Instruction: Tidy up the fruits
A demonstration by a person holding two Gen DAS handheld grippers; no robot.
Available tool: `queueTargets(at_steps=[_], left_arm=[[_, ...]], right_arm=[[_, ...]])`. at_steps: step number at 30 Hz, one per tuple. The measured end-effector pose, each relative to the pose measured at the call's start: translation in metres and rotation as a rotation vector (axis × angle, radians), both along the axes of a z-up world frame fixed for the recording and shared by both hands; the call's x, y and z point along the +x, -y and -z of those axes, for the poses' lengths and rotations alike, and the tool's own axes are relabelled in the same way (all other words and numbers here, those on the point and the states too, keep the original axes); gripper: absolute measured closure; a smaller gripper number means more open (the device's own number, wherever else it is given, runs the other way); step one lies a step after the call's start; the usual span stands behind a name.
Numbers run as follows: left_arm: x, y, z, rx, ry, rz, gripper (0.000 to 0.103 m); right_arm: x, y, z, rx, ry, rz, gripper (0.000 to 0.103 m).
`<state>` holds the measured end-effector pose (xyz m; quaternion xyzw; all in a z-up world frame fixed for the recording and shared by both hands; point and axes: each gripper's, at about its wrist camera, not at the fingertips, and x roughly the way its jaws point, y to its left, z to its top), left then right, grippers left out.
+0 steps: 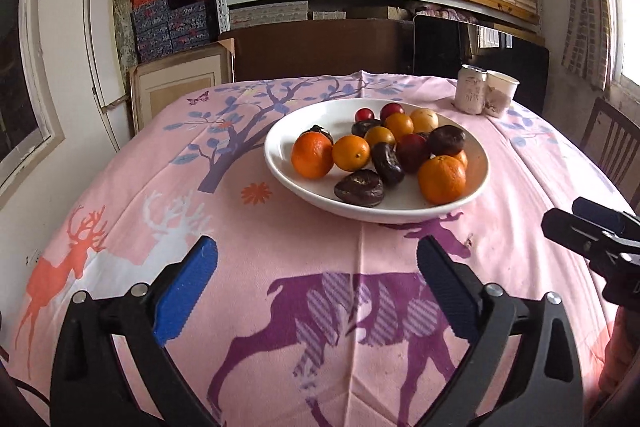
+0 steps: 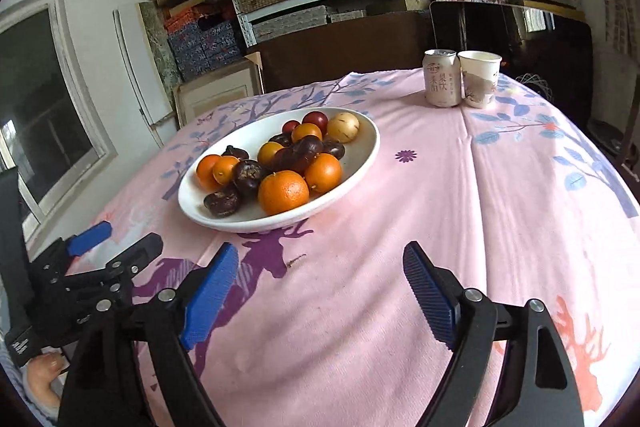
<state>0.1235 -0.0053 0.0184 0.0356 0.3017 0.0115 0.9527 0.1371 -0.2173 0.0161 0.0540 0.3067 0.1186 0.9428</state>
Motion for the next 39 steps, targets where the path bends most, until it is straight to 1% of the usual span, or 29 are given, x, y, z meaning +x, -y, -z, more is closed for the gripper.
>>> queueTargets(at_steps=[3, 6, 8, 10, 11, 12, 14, 16, 20, 23, 30, 34, 39], left_arm=[[-0.014, 0.010, 0.000, 0.039, 0.019, 0.012, 0.005], [-0.018, 0.015, -0.003, 0.066, 0.036, 0.010, 0.005], [-0.020, 0.015, -0.005, 0.065, 0.038, -0.004, 0.005], [-0.020, 0.016, -0.005, 0.049, 0.024, -0.005, 0.005], [-0.020, 0.017, -0.005, 0.049, 0.015, -0.001, 0.005], [-0.018, 0.019, -0.005, 0.062, 0.013, -0.002, 0.005], [-0.019, 0.023, -0.005, 0.113, 0.019, -0.025, 0.005], [-0.022, 0.025, -0.007, 0.131, 0.039, -0.031, 0.005], [-0.032, 0.022, -0.015, 0.090, 0.082, -0.002, 0.005], [-0.035, 0.019, -0.017, 0.065, 0.092, -0.002, 0.005], [-0.031, 0.017, -0.015, 0.037, 0.064, 0.000, 0.005], [-0.030, 0.018, -0.013, 0.042, 0.047, -0.003, 0.005], [-0.028, 0.016, -0.012, 0.031, 0.028, -0.008, 0.005]], right_arm=[[-0.011, -0.007, -0.002, -0.058, 0.037, -0.006, 0.010], [-0.019, -0.004, -0.003, -0.069, 0.064, 0.007, 0.010], [-0.021, 0.001, -0.004, -0.056, 0.068, 0.028, 0.009], [-0.025, 0.004, -0.006, -0.054, 0.078, 0.048, 0.003], [-0.024, 0.003, -0.007, -0.061, 0.080, 0.054, 0.003], [-0.023, 0.002, -0.007, -0.071, 0.079, 0.059, 0.003], [-0.022, -0.001, -0.006, -0.088, 0.068, 0.063, 0.003], [-0.021, -0.001, -0.006, -0.090, 0.062, 0.060, 0.003], [-0.024, 0.001, -0.010, -0.079, 0.088, 0.069, 0.003], [-0.026, 0.001, -0.010, -0.077, 0.099, 0.080, 0.003], [-0.026, -0.002, -0.009, -0.083, 0.092, 0.071, 0.003], [-0.027, -0.007, -0.009, -0.096, 0.095, 0.058, 0.003], [-0.030, -0.013, -0.009, -0.120, 0.105, 0.047, 0.003]])
